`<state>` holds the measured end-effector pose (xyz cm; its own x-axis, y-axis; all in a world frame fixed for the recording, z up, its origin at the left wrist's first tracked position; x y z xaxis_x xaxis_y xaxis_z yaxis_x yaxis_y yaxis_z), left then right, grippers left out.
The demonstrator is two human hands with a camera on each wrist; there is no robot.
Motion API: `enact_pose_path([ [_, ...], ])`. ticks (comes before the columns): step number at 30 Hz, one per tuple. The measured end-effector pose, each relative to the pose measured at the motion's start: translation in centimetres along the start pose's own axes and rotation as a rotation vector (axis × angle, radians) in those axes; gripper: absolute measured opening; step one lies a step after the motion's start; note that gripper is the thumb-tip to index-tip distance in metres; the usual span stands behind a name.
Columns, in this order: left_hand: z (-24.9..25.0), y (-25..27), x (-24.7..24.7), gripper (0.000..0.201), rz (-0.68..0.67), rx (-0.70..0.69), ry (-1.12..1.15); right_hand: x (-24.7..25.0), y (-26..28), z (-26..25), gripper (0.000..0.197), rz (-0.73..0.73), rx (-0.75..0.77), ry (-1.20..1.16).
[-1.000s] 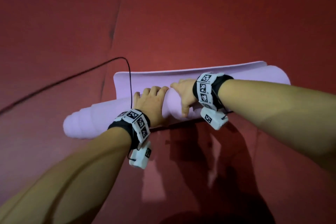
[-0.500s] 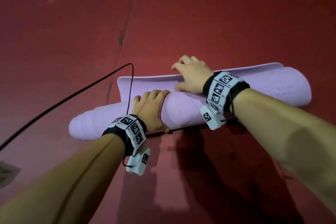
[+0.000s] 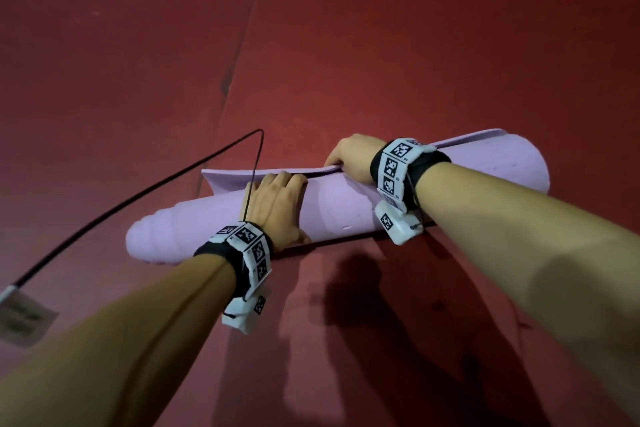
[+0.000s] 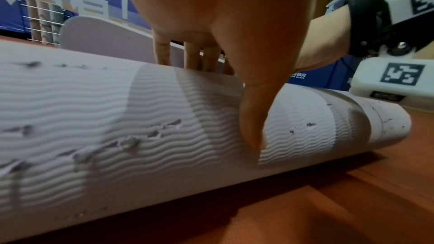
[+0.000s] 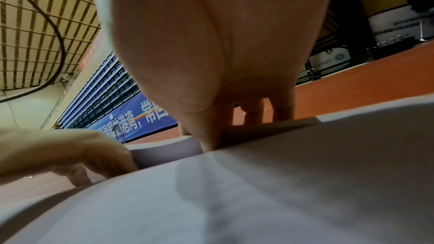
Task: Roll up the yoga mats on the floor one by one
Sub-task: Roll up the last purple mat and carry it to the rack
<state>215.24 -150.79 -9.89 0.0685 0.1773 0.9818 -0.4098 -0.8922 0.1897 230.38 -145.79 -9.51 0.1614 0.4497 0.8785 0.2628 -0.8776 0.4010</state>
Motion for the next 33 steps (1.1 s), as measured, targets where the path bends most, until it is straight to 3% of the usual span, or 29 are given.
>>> enact_pose_path([
  [2, 0.0, 0.1, 0.0, 0.101, 0.016, -0.005, 0.014, -0.2, 0.8, -0.1, 0.055, 0.004, 0.008, -0.018],
  [5, -0.1, 0.0, 0.2, 0.103, 0.030, -0.008, 0.040, -0.7, 1.7, 0.1, 0.042, -0.008, 0.036, -0.052],
  [9, -0.1, 0.3, 0.8, 0.091, 0.100, 0.001, -0.051, -2.7, 2.7, 0.3, 0.104, -0.073, 0.087, 0.131],
  [11, 0.2, 0.9, 1.0, 0.090, 0.196, -0.022, -0.145, -3.1, 2.8, 0.1, 0.109, -0.057, 0.100, 0.205],
  [13, 0.6, 1.0, 1.0, 0.111, 0.236, -0.051, -0.170, -3.1, 3.0, -0.3, 0.106, -0.041, 0.114, 0.231],
  [15, 0.2, 0.5, 0.2, 0.137, 0.131, -0.016, -0.161, -3.2, 3.3, -0.4, 0.105, -0.012, 0.114, 0.243],
  [17, -0.3, 0.1, -1.3, 0.148, 0.004, 0.057, -0.143, -3.5, 3.9, -0.6, 0.105, 0.010, 0.109, 0.270],
  [19, -0.1, 0.4, -2.4, 0.152, -0.024, 0.086, -0.147, -3.8, 4.4, -1.0, 0.105, 0.016, 0.089, 0.299],
  [23, 0.4, 1.9, -3.3, 0.131, 0.091, 0.107, -0.154, -3.6, 4.3, -2.7, 0.108, -0.034, 0.044, 0.313],
  [29, 0.2, 2.2, -2.7, 0.114, 0.143, 0.077, -0.126, -4.2, 3.3, -4.2, 0.145, -0.065, 0.076, 0.288],
  [33, -0.7, 3.6, -0.9, 0.103, 0.205, 0.031, -0.087, -3.6, 4.4, -4.9, 0.139, -0.007, 0.087, 0.208],
])
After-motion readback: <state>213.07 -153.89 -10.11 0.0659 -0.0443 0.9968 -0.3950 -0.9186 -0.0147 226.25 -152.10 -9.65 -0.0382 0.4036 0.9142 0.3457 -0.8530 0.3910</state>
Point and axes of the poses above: each hand's wrist, its own y-axis away from the middle knuckle, its own x-axis out of the back of the hand, z = x × y, the point moved 7 cm from there along -y, towards the middle knuckle, and after that the axes turned 3 degrees about z, right-handed, at the moved point
